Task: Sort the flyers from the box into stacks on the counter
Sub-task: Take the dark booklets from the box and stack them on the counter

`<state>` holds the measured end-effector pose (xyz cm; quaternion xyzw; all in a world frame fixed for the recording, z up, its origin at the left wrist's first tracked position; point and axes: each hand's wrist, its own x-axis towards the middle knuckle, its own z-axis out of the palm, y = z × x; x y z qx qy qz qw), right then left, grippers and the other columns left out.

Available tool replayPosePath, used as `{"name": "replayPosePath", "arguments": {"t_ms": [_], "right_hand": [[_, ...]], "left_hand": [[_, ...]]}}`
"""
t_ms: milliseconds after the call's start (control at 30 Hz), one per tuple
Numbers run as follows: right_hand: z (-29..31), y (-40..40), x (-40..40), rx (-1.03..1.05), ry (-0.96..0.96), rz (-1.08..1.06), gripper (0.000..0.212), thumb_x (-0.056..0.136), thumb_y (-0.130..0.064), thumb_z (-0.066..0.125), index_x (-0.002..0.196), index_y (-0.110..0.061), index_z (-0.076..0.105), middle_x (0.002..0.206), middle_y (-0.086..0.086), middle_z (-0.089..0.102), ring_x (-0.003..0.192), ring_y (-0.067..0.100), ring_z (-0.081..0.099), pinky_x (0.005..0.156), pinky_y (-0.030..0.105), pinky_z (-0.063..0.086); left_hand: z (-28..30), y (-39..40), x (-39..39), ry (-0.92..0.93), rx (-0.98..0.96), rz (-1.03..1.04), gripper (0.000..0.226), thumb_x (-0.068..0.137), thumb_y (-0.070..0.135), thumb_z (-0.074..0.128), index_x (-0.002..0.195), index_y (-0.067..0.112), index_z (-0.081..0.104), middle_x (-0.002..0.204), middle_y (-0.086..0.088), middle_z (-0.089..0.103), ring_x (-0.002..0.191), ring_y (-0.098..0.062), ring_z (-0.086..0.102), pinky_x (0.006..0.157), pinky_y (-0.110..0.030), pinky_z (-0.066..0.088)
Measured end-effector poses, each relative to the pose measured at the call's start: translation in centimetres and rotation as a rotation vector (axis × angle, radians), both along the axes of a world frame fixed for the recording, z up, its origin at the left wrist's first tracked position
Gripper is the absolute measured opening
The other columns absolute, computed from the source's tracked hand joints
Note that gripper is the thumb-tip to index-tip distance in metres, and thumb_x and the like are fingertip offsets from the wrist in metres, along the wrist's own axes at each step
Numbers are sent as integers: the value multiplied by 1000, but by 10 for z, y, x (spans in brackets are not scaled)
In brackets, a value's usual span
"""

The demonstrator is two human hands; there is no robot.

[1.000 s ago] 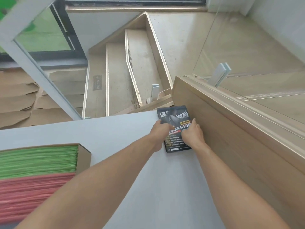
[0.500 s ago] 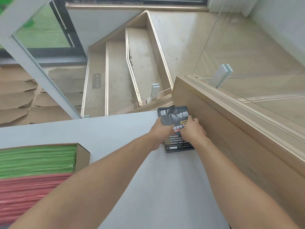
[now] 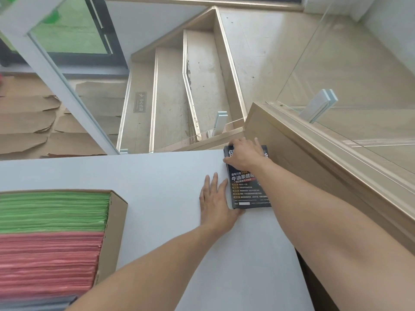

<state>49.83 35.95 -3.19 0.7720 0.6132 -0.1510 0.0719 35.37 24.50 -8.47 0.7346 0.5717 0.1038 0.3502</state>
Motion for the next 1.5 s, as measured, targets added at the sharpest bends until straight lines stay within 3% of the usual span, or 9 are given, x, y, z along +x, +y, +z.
{"name": "replayPosePath", "arguments": {"t_ms": [200,400,567,667,800,1167,1333,1400,1500], "right_hand": [[-7,3,-3,24,-33,15,62,85,-48,63,139,-20,51,140,6,55,133,30,46,114,47,32],[-13,-6,1,113,19,7,61,91,-55,58,144,-24,50,145,3,52,136,27,44,114,44,33],[-21,-35,19,377,188,-375,58,100,-49,50,151,-23,41,159,3,36,146,24,31,120,45,27],[-25,-44,24,266,292,-610,70,100,-49,50,158,-19,25,164,7,24,147,29,29,117,48,32],[-26,-45,26,214,438,-745,77,98,-44,55,160,-18,17,157,11,34,139,33,42,110,51,41],[-22,-46,28,179,412,-686,74,99,-36,54,160,-17,16,156,11,33,135,32,43,106,48,44],[-10,-59,14,425,357,-546,54,98,-22,55,150,-17,43,156,5,35,142,24,32,115,40,31],[1,-66,-3,550,418,-415,43,95,-16,57,138,-18,56,147,3,45,136,23,40,113,37,33],[15,-81,-35,692,542,-310,33,95,-11,57,126,-20,64,132,-3,54,125,17,50,106,40,44]], "left_hand": [[-6,-2,2,4,44,-7,91,82,62,67,156,42,19,170,8,-7,152,-13,-25,124,-38,-6],[-3,0,0,26,18,-18,104,80,60,69,160,31,10,170,8,-9,152,-13,-26,125,-38,-7],[1,8,0,89,-97,-108,139,66,77,72,161,21,-13,166,9,-24,146,-15,-40,124,-40,-17],[0,11,1,126,-111,-155,131,71,82,64,161,26,-12,165,6,-30,143,-19,-45,122,-41,-21],[-1,12,1,137,-109,-193,114,82,81,51,160,28,-14,164,2,-32,142,-23,-45,121,-44,-22],[-2,11,3,189,-84,-227,115,81,89,33,158,24,-21,162,-1,-36,142,-26,-46,119,-46,-25],[10,13,-3,78,-193,-179,121,79,87,47,160,22,-17,165,7,-29,145,-18,-40,122,-41,-22],[27,15,-11,-35,-293,-121,112,88,71,58,161,21,-10,167,8,-20,151,-15,-30,125,-39,-13],[57,21,-31,-325,-534,60,81,100,36,61,162,27,10,170,4,6,156,-18,11,121,-34,21]]}}
